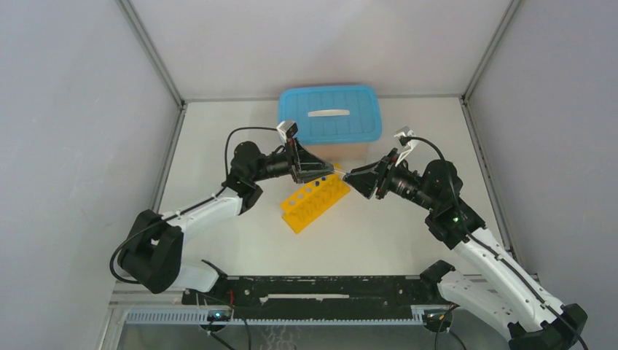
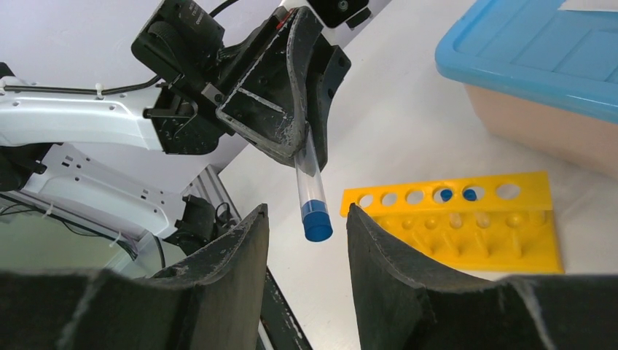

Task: Organize the chemistry lab equipment
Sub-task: Pick up the test tube at the center of the board.

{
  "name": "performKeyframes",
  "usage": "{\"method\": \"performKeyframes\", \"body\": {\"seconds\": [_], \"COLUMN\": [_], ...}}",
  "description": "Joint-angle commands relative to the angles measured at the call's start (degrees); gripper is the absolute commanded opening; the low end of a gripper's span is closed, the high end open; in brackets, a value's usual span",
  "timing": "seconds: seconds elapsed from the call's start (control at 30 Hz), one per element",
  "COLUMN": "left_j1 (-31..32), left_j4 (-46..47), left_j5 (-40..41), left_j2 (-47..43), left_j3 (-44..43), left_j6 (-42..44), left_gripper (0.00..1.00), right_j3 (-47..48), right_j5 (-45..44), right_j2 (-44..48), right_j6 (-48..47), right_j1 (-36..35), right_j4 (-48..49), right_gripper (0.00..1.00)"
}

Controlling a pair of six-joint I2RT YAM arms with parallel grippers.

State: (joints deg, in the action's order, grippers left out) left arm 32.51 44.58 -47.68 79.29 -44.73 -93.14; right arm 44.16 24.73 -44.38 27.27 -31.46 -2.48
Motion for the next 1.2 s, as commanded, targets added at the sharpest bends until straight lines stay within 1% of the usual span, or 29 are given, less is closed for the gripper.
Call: {"method": "performKeyframes", "body": {"seconds": [0.0, 0.23, 0.6, 0.67, 1.1, 1.17], "left_j1": [0.12, 0.21, 0.23, 0.32, 0.78, 0.79], "left_j4": [3.39, 3.5, 3.5, 3.65, 3.76, 3.81], "left_j5": [0.18, 0.21, 0.36, 0.39, 0.04, -0.1], "left_j2": [0.01, -0.01, -0.03, -0.02, 0.01, -0.01], "left_j3": [0.78, 0.7, 0.78, 0.78, 1.0, 1.12], "left_j6": [-0.65, -0.69, -0.74, -0.81, -0.81, -0.72], "left_gripper": [0.12, 0.12, 0.11, 0.12, 0.12, 0.12], "right_j3": [0.07, 0.13, 0.13, 0.13, 0.13, 0.13], "right_j5": [1.43, 1.88, 2.11, 2.03, 0.89, 0.98], "right_j2": [-0.23, -0.96, -1.49, -1.58, -1.75, -1.75], "right_j6": [1.13, 1.42, 1.65, 1.64, 1.34, 1.32], "right_j1": [0.43, 0.42, 0.51, 0.47, 0.54, 0.59], "right_j4": [4.1, 4.98, 5.55, 5.49, 4.96, 4.99], "right_gripper": [0.51, 0.48, 0.35, 0.32, 0.21, 0.21]}}
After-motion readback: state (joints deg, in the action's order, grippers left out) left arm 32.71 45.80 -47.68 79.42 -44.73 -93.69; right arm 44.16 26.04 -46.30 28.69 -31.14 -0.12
